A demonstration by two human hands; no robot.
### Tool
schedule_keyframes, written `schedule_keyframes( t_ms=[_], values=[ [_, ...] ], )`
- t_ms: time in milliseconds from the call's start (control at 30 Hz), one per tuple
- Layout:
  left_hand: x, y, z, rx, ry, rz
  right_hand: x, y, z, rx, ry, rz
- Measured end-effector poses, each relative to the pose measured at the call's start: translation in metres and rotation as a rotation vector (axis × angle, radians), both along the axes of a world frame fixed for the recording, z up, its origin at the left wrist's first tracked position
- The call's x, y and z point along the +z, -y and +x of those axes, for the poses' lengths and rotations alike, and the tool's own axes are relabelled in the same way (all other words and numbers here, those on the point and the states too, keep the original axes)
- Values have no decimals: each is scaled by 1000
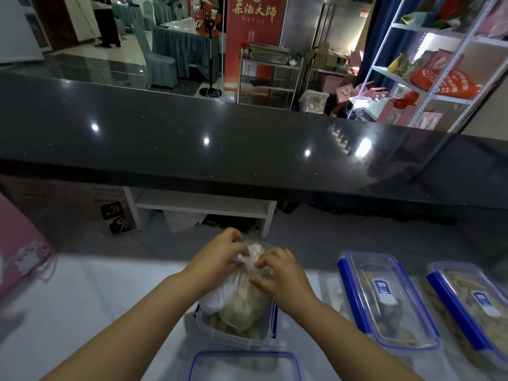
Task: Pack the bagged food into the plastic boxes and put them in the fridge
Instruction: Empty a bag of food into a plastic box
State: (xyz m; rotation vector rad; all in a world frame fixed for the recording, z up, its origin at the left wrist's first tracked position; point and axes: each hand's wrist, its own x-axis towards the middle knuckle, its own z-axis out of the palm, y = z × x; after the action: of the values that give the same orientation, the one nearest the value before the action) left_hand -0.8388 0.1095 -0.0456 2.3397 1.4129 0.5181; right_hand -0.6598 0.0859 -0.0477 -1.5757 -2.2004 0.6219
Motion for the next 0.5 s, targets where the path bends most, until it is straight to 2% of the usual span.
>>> schedule_keyframes(
  t_ms=[267,433,500],
  values=[
    [27,-10,-2,10,20,-104,15,-16,-5,-177,-177,-47],
    [33,15,-4,-140,-276,-171,10,-12,-3,-186,-237,-57],
    [23,18,-2,-133,-338,-155,11,-12,-3,-184,-282,-63]
  ],
)
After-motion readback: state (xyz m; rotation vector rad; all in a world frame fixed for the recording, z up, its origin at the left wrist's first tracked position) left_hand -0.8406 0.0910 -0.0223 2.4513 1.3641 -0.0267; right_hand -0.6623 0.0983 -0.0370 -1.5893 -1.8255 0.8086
